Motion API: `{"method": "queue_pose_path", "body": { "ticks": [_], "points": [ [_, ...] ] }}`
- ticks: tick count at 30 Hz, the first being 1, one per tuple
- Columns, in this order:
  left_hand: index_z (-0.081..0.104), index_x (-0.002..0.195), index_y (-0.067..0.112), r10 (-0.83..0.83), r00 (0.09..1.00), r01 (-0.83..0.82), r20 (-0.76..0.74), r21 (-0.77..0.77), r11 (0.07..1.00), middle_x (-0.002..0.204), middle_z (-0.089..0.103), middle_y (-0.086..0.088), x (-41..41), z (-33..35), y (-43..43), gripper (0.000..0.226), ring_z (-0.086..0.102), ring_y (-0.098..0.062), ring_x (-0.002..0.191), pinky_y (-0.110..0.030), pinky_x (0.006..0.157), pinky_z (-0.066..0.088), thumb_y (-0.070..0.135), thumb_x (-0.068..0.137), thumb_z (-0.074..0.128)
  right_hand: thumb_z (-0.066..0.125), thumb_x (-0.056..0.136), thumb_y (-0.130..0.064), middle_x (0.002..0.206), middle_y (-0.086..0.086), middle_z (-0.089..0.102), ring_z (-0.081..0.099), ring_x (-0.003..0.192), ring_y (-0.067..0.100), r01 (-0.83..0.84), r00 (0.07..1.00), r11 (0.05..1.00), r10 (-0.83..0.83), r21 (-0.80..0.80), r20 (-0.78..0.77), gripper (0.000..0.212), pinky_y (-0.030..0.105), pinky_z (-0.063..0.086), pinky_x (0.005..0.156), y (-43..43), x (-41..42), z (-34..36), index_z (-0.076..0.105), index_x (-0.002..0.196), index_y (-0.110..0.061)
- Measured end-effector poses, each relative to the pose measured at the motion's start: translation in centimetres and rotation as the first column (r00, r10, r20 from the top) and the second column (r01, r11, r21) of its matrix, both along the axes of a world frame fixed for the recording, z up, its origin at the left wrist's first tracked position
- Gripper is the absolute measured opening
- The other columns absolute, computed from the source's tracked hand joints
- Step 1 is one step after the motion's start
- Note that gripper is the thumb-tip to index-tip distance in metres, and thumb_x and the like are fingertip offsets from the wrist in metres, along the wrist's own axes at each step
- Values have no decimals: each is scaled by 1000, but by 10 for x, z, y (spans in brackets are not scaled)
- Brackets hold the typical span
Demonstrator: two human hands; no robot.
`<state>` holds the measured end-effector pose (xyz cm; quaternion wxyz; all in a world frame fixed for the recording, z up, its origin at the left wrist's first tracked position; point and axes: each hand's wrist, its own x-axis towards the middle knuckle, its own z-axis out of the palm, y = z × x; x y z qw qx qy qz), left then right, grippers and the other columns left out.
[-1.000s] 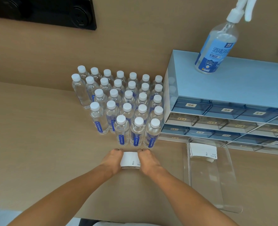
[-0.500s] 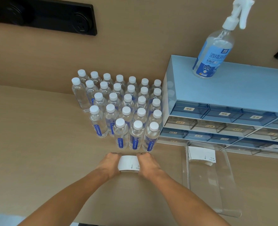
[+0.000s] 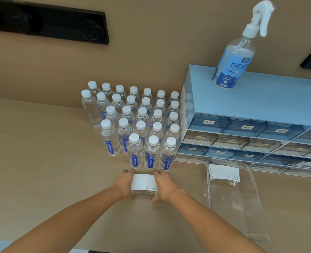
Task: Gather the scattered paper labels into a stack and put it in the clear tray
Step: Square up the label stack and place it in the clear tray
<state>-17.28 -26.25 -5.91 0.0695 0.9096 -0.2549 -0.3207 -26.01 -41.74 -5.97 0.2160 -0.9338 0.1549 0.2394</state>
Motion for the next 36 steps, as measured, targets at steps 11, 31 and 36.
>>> {"method": "queue_pose_path", "body": {
  "ticks": [11, 31, 36],
  "points": [
    [28, 146, -11, 586, 187, -844, -788, 176, 506, 146, 41, -28, 36, 34, 13, 82, 53, -38, 118, -40, 101, 41, 46, 92, 50, 66, 88, -48, 157, 14, 30, 34, 141, 32, 775, 499, 99, -700, 624, -510, 83, 42, 33, 114, -29, -1, 29, 24, 152, -16],
    [53, 112, 1, 605, 183, -914, -775, 92, 395, 95, 70, -20, 7, 41, -17, 45, 69, -31, 81, -37, 63, 56, 43, 101, 41, 57, 90, -41, 89, 7, 72, 70, 70, 18, 788, 444, 98, -774, 607, -452, 16, 24, 52, 51, 13, 19, 23, 50, 88, -27],
    [55, 112, 3, 596, 204, -916, -777, 64, 397, 84, 70, -16, 2, 37, -17, 37, 69, -28, 70, -31, 50, 53, 37, 102, 42, 62, 89, -38, 87, 9, 73, 72, 75, 21, 771, 429, 21, -756, 637, -494, 17, 29, 57, 59, 7, 12, 24, 51, 89, -26]
  ]
}}
